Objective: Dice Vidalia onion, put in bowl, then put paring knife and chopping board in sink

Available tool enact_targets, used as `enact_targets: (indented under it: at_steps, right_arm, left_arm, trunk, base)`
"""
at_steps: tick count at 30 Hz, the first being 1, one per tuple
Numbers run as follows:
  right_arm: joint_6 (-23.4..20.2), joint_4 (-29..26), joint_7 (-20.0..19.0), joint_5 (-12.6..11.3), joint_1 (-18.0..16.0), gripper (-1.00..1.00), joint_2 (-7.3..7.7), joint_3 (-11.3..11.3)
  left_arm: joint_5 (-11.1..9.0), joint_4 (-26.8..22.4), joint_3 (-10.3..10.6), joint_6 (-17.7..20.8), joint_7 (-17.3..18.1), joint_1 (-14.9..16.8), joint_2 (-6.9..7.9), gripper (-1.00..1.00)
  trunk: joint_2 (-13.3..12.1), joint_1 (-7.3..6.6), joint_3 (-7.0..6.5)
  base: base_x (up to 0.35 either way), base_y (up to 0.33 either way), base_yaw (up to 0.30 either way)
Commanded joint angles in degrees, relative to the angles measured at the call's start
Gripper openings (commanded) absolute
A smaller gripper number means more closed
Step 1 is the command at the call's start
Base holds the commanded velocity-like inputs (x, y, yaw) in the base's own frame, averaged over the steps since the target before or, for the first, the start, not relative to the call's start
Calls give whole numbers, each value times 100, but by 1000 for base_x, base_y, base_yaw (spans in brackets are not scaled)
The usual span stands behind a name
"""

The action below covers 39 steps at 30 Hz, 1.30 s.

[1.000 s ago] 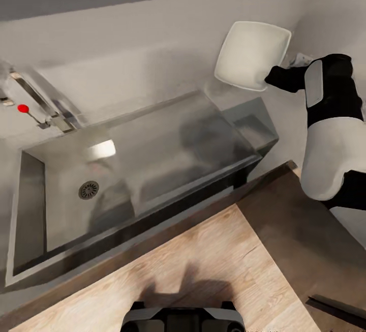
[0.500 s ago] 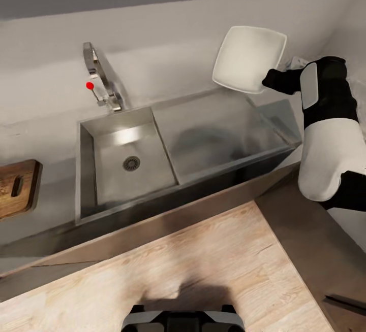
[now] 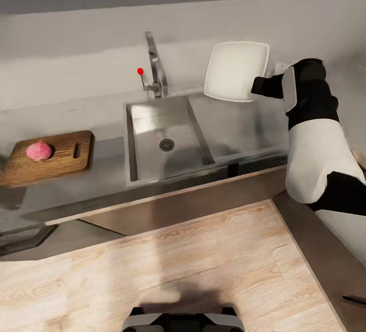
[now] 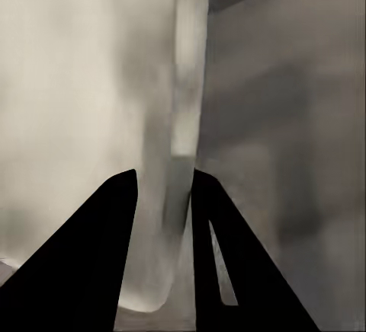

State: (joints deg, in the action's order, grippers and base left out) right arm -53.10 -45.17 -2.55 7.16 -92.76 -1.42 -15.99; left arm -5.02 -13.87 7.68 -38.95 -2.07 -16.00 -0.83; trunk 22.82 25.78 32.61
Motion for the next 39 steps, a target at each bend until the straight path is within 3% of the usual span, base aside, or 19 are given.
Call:
enact_targets:
  at_steps: [1, 39]
  right_arm:
    - [-75, -7, -32, 33, -6, -100, -8, -26]
    - [-175, -9, -62, 20, -6, -100, -25, -27]
  left_arm:
    - [-52, -10, 50, -8, -22, -5, 4, 100]
    - [-53, -10, 49, -8, -22, -6, 4, 100]
  trunk:
    - [10, 1, 2]
    - [10, 1, -227]
  base:
    - [-275, 158, 226]
    - [-285, 162, 221]
